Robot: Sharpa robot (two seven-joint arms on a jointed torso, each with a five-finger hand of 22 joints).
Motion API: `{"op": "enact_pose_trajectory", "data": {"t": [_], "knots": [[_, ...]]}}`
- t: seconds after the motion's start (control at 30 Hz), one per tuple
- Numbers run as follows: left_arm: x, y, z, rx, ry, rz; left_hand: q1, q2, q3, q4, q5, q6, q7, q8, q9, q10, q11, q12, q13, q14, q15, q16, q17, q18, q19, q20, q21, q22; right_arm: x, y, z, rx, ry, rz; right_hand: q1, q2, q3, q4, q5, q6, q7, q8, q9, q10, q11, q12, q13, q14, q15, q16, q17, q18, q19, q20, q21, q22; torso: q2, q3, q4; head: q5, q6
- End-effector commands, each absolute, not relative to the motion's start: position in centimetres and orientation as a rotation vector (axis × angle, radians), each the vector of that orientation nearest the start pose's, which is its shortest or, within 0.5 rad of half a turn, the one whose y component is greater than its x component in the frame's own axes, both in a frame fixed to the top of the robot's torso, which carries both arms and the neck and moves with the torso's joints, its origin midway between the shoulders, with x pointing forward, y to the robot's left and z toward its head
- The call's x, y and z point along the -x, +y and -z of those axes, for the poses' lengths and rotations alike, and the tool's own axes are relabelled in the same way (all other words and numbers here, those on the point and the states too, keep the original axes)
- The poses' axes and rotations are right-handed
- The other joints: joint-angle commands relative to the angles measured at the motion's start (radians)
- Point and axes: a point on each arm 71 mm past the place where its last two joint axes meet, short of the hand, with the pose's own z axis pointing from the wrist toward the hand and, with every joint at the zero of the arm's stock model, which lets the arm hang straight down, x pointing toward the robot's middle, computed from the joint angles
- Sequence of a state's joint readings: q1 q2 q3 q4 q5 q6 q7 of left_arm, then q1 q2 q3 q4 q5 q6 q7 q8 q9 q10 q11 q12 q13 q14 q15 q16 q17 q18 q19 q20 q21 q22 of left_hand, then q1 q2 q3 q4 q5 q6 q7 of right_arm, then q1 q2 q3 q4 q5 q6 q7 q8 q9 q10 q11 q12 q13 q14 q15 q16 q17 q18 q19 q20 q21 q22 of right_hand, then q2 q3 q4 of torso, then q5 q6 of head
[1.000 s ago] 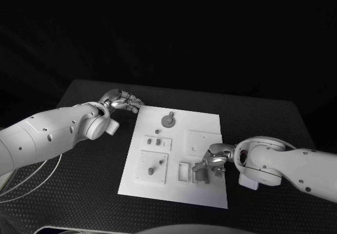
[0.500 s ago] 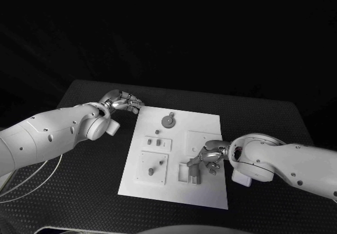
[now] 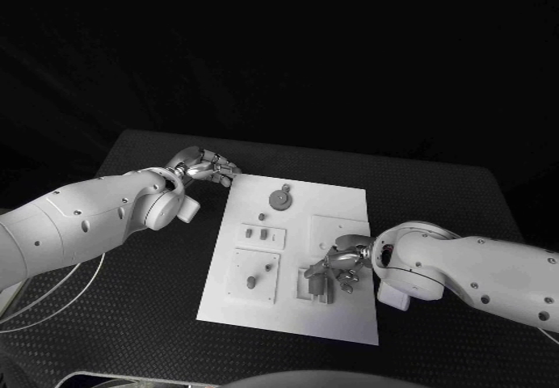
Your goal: Assemble the parts on the task board
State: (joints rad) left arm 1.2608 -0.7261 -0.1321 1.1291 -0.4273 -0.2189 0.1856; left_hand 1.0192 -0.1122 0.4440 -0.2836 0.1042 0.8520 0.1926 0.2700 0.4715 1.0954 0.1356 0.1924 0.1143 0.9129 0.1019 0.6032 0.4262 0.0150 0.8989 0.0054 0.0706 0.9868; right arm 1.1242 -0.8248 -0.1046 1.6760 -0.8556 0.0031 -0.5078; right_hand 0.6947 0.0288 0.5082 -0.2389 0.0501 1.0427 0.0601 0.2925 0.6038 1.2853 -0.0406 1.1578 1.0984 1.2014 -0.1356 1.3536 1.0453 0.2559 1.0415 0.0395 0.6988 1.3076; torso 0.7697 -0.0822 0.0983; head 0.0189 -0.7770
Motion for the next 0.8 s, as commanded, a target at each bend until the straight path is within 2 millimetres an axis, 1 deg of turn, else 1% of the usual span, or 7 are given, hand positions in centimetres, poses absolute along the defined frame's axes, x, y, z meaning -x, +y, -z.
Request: {"op": "enact_pose_trajectory", "data": {"t": [0.03, 0.17, 0.33, 0.47, 0.5, 0.63, 0.8], "knots": [[-55.07, 26.51, 20.63, 0.768, 1.684, 1.073, -0.017, 0.000, -0.010, 0.002, -0.014, -0.003, -0.006, 0.007, -0.001, 0.000, 0.000, 0.006, 0.002, -0.004, 0.003, -0.007, 0.004, 0.003, -0.010, 0.000, -0.002, -0.002, -41.03, -16.32, 27.02, -0.359, 2.499, -0.664, -0.008, 0.003, 0.008, -0.006, 0.002, 0.015, 0.008, 0.002, 0.001, 0.003, -0.003, -0.002, 0.000, -0.004, -0.006, 0.005, -0.002, 0.006, 0.006, 0.002, 0.006, 0.020, 0.000, 0.0008, 0.0000, 0.000, 0.001], [-55.07, 26.48, 20.63, 0.768, 1.685, 1.073, -0.020, 0.000, -0.013, 0.002, -0.018, -0.003, -0.006, 0.007, -0.002, 0.000, 0.000, 0.006, 0.002, -0.004, 0.003, -0.009, 0.006, 0.003, -0.011, 0.000, -0.002, -0.003, -41.07, -16.16, 27.09, -0.359, 2.496, -0.666, -0.011, 0.000, 0.008, -0.008, 0.002, 0.015, 0.009, 0.001, 0.002, 0.003, -0.003, -0.002, 0.000, -0.005, -0.005, 0.006, -0.003, 0.006, 0.006, 0.002, 0.006, 0.020, 0.000, 0.0011, -0.0002, 0.002, 0.001], [-55.07, 26.43, 20.63, 0.768, 1.686, 1.074, -0.021, 0.001, -0.014, 0.001, -0.018, -0.003, -0.006, 0.007, -0.002, 0.000, 0.000, 0.006, 0.002, -0.005, 0.004, -0.009, 0.006, 0.003, -0.011, 0.000, -0.002, -0.003, -41.15, -16.05, 27.14, -0.361, 2.492, -0.666, -0.014, -0.002, 0.009, -0.009, 0.002, 0.016, 0.009, 0.000, 0.002, 0.003, -0.003, -0.002, 0.000, -0.005, -0.005, 0.007, -0.004, 0.006, 0.006, 0.002, 0.006, 0.020, -0.001, -0.0002, 0.0014, 0.005, -0.002], [-55.06, 26.52, 20.64, 0.769, 1.686, 1.072, -0.022, 0.001, -0.014, 0.001, -0.019, -0.003, -0.006, 0.007, -0.002, -0.001, 0.000, 0.006, 0.002, -0.005, 0.004, -0.009, 0.007, 0.003, -0.011, 0.000, -0.002, -0.003, -41.13, -15.93, 27.21, -0.354, 2.502, -0.669, -0.018, -0.005, 0.010, -0.009, 0.002, 0.016, 0.009, 0.000, 0.002, 0.003, -0.003, -0.002, 0.000, -0.006, -0.005, 0.008, -0.005, 0.006, 0.006, 0.002, 0.007, 0.020, 0.000, 0.0007, 0.0005, 0.006, -0.002], [-55.07, 26.54, 20.64, 0.769, 1.686, 1.072, -0.022, 0.001, -0.014, 0.001, -0.019, -0.003, -0.006, 0.007, -0.002, -0.001, 0.000, 0.006, 0.002, -0.005, 0.004, -0.009, 0.007, 0.003, -0.011, 0.000, -0.002, -0.003, -41.10, -15.88, 27.24, -0.353, 2.507, -0.671, -0.019, -0.005, 0.010, -0.008, 0.002, 0.016, 0.009, 0.000, 0.003, 0.003, -0.003, -0.002, 0.000, -0.006, -0.005, 0.009, -0.006, 0.006, 0.006, 0.002, 0.007, 0.020, 0.000, 0.0007, -0.0010, 0.008, -0.002], [-55.06, 26.47, 20.64, 0.768, 1.687, 1.074, -0.022, 0.001, -0.014, 0.001, -0.019, -0.003, -0.006, 0.007, -0.002, -0.001, 0.000, 0.006, 0.002, -0.005, 0.004, -0.010, 0.007, 0.003, -0.011, 0.000, -0.002, -0.003, -41.04, -15.70, 27.38, -0.354, 2.514, -0.674, -0.023, -0.007, 0.012, -0.008, 0.002, 0.016, 0.009, -0.001, 0.003, 0.003, -0.003, -0.002, 0.000, -0.007, -0.005, 0.010, -0.007, 0.006, 0.006, 0.002, 0.007, 0.020, 0.000, 0.0000, -0.0016, 0.008, -0.004], [-55.06, 26.48, 20.65, 0.769, 1.688, 1.073, -0.022, 0.002, -0.015, 0.001, -0.019, -0.003, -0.006, 0.007, -0.002, -0.001, 0.000, 0.006, 0.002, -0.005, 0.004, -0.010, 0.008, 0.003, -0.011, 0.000, -0.002, -0.003, -40.95, -15.60, 27.51, -0.353, 2.520, -0.677, -0.025, -0.008, 0.013, -0.007, 0.002, 0.016, 0.009, -0.001, 0.003, 0.003, -0.003, -0.002, 0.000, -0.007, -0.005, 0.010, -0.008, 0.006, 0.006, 0.002, 0.007, 0.020, 0.001, 0.0008, -0.0017, 0.010, -0.004]]}}
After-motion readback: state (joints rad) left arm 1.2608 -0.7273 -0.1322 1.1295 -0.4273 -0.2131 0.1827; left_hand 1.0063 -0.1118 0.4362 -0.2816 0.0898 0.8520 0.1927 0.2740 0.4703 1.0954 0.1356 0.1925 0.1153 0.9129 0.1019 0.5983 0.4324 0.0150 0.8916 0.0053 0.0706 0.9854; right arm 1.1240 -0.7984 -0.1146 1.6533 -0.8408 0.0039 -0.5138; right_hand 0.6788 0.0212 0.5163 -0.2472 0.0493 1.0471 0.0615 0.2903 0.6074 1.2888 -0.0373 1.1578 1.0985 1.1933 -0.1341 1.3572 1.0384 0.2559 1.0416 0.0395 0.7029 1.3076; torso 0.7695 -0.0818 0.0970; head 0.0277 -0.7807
